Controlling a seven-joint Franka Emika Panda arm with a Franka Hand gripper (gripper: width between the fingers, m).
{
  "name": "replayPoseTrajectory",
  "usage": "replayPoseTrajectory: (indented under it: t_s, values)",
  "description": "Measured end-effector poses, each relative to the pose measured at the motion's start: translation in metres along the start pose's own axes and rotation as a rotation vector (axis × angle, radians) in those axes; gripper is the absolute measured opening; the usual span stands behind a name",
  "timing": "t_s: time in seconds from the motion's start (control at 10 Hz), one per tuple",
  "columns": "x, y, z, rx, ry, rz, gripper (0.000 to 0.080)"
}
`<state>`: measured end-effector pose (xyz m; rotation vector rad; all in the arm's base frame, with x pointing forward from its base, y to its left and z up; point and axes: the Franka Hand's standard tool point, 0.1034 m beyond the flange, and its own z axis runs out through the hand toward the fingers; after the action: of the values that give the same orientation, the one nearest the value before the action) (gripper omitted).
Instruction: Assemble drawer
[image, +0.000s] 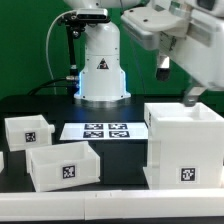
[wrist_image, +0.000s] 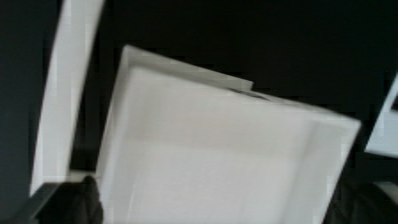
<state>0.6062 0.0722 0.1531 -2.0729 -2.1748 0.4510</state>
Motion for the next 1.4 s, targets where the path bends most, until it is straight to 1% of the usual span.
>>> replayPoseTrajectory:
  t_s: [0.1,0.2,0.4,0.5,0.6,0.7,0.8,1.0,1.2,1.3,1.4]
  values:
    - [0.009,-0.002,-0.001,0.022,-0.011,0.070,0.0649]
    - [0.010,0.000,-0.001,0.017,-0.004,0.125,0.0649]
    - [0.012,-0.001,0.000,0.022,0.005,0.267,0.0649]
    - [0.011,-0.001,-0.001,0.026,0.013,0.351,0.0649]
    - [0.003,-0.004,-0.008,0.047,0.068,0.543,0.0649]
    - [-0.013,-0.011,-0.012,0.055,0.103,0.749,0.0649]
    - [-0.023,-0.018,-0.011,0.051,0.098,0.786,0.0649]
    - [-0.017,-0.018,-0.009,0.062,0.094,0.923,0.0649]
    - [-0.015,-0.019,-0.009,0.072,0.094,1.050,0.0649]
    - [-0.016,-0.012,-0.010,0.056,0.125,1.134,0.0649]
    - [-0.024,0.002,-0.005,-0.003,0.221,1.296,0.0649]
